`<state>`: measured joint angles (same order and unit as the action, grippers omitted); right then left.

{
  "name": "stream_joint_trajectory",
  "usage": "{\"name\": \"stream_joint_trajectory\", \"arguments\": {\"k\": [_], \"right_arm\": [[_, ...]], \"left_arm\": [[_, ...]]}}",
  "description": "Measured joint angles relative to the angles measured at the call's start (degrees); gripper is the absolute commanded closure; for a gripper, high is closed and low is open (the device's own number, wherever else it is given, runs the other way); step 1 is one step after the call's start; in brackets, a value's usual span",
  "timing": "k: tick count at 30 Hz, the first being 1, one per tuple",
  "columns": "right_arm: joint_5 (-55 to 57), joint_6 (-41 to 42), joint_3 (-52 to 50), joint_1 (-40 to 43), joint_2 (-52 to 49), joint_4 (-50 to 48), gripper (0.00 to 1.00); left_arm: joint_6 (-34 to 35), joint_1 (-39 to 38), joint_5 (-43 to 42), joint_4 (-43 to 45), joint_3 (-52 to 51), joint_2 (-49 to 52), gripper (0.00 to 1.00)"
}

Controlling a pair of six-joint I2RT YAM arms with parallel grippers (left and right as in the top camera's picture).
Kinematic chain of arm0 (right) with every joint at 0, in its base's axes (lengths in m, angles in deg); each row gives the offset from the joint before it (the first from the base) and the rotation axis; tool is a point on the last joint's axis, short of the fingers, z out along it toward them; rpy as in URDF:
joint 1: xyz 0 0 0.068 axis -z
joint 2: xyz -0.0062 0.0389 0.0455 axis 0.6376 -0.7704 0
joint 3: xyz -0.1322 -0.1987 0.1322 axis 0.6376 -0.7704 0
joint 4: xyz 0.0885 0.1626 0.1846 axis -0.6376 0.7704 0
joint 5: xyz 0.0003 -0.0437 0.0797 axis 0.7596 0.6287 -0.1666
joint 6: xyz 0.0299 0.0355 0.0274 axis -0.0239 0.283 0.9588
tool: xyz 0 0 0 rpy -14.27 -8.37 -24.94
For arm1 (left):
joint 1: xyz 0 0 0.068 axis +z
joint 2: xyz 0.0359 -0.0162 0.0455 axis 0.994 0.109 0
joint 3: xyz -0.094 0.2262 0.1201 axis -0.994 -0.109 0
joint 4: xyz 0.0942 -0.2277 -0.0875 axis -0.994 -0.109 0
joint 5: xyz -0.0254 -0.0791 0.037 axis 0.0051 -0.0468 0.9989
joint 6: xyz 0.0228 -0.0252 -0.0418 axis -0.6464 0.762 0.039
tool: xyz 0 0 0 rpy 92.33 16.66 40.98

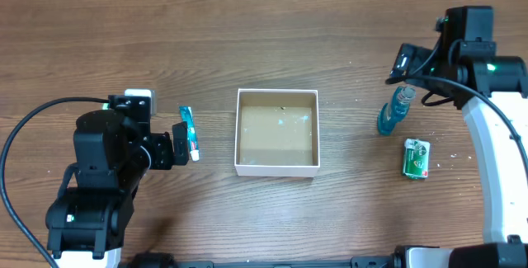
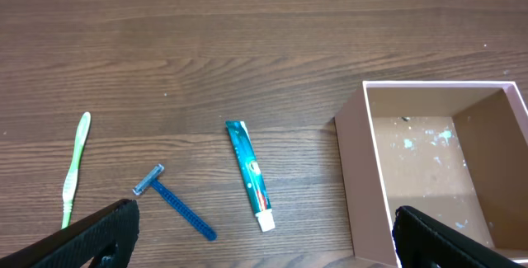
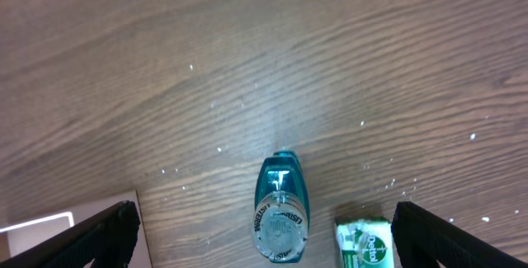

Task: Pack container
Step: 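Reach the right gripper to the teal mouthwash bottle and grasp it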

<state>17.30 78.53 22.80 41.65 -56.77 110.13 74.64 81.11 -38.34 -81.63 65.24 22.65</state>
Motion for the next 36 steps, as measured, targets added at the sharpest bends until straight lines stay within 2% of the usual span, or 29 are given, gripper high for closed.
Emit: {"name": "stream_joint_trajectory", "arguments": {"k": [9, 14, 16, 19, 23, 25, 28, 32, 34, 36], "right_arm": [[-0.44, 0.17, -0.63, 0.00, -2.14, 1.92, 0.00], [-0.44, 0.17, -3.80, 0.00, -8.20, 1.20, 0.00], [-0.46, 0.17, -4.81, 0.00, -10.16, 1.07, 0.06], [-0.48, 0.28, -4.96, 0.00, -13.14, 1.05, 0.28], [-0.61, 0.42, -5.09, 0.00, -13.64, 1.05, 0.46], [-0.63, 0.37, -5.11, 0.00, -13.64, 1.18, 0.52], [-0.61, 0.24, -5.11, 0.00, -13.64, 1.55, 0.56], [-0.63, 0.20, -5.11, 0.00, -13.64, 1.66, 0.77], [-0.66, 0.20, -5.11, 0.00, -13.64, 1.79, 0.93], [-0.61, 0.20, -4.94, 0.00, -13.64, 2.75, 0.96]], "left_arm": [[0.00, 0.00, 0.00, -0.02, 0.00, 0.07, 0.00], [0.00, -0.02, 0.00, -0.22, 0.00, 0.07, 0.00], [0.00, 0.00, 0.00, -0.42, 0.00, 0.07, 0.00], [0.00, 0.00, 0.00, -0.42, 0.00, 0.07, 0.00], [0.00, -0.02, 0.00, -0.42, 0.00, 0.07, 0.00], [0.00, -0.02, 0.00, -0.42, 0.00, 0.07, 0.00], [0.00, 0.00, 0.00, -0.42, 0.00, 0.07, 0.00], [0.00, 0.00, 0.00, -0.42, 0.00, 0.07, 0.00], [0.00, -0.02, 0.00, -0.42, 0.00, 0.07, 0.00], [0.00, -0.02, 0.00, -0.42, 0.00, 0.07, 0.00]]}}
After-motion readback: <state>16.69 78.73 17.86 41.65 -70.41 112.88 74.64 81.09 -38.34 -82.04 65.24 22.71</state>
